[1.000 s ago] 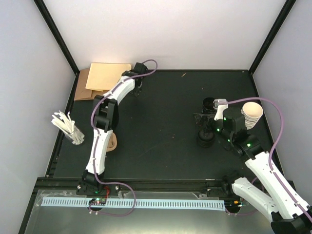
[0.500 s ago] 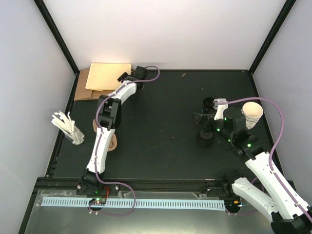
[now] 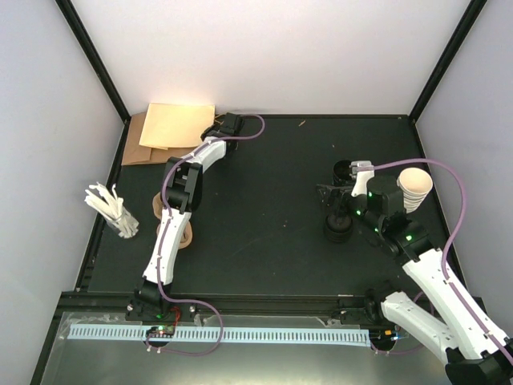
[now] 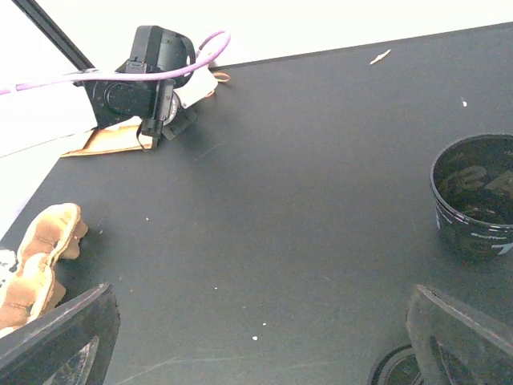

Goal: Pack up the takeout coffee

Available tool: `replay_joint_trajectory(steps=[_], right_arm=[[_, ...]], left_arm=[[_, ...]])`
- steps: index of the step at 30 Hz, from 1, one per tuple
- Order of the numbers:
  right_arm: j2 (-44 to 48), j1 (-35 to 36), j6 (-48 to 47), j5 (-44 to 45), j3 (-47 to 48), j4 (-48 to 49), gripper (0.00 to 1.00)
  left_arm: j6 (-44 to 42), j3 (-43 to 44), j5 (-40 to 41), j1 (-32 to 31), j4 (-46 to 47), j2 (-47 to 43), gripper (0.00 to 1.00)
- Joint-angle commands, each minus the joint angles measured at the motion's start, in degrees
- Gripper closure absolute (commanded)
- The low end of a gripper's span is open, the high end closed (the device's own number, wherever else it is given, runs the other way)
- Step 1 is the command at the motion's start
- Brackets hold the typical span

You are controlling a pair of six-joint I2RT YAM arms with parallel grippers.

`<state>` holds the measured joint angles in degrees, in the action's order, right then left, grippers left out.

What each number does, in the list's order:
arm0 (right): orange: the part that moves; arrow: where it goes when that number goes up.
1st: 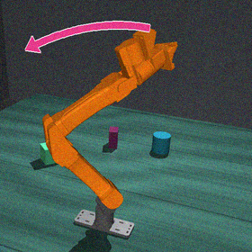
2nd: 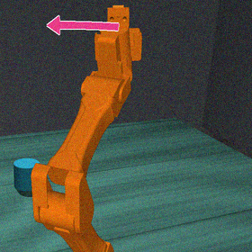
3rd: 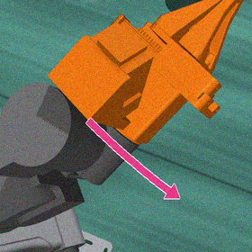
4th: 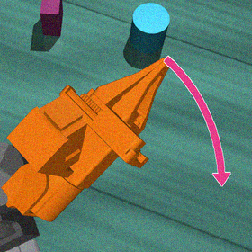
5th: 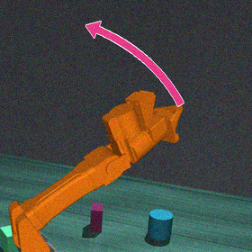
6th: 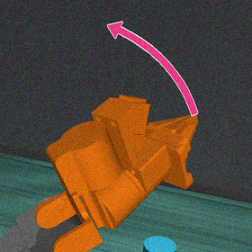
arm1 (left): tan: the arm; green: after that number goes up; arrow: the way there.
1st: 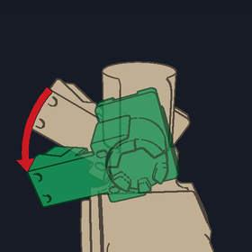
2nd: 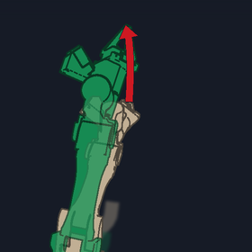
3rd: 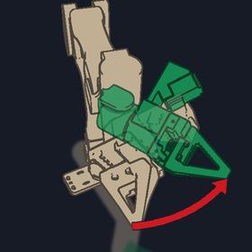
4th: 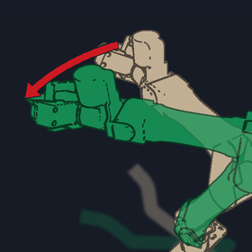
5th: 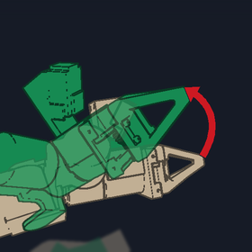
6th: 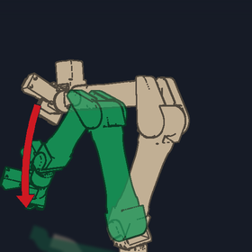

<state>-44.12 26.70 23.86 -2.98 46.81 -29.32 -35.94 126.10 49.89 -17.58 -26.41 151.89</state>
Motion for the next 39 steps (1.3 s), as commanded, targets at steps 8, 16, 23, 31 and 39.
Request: replay_joint_trajectory(steps=[8, 16, 23, 31, 39], right_arm=[[-0.40, 0.29, 0.22, -1.91, 2.25, 1.79, 0.00], [1.87, 0.24, -1.79, -0.67, 2.98, -0.23, 0.00], [4.35, 0.31, -3.09, -0.49, 4.37, -1.62, 0.00], [5.37, 0.28, -2.50, -2.08, 3.79, -2.23, 0.00], [1.86, 0.33, 1.09, -3.24, 5.08, -5.47, 0.00]], left_arm=[[4.36, -0.86, 4.04, -2.73, -0.63, -13.32, 0.98], [18.59, -0.79, 6.22, -4.08, -19.38, -27.58, 0.99], [35.02, -1.07, -6.84, -4.19, -37.10, -43.45, 0.99], [41.68, -10.28, -33.09, -4.30, -40.10, -61.92, 0.98], [47.30, -28.66, -61.23, -4.30, -29.92, -79.81, 0.98]])
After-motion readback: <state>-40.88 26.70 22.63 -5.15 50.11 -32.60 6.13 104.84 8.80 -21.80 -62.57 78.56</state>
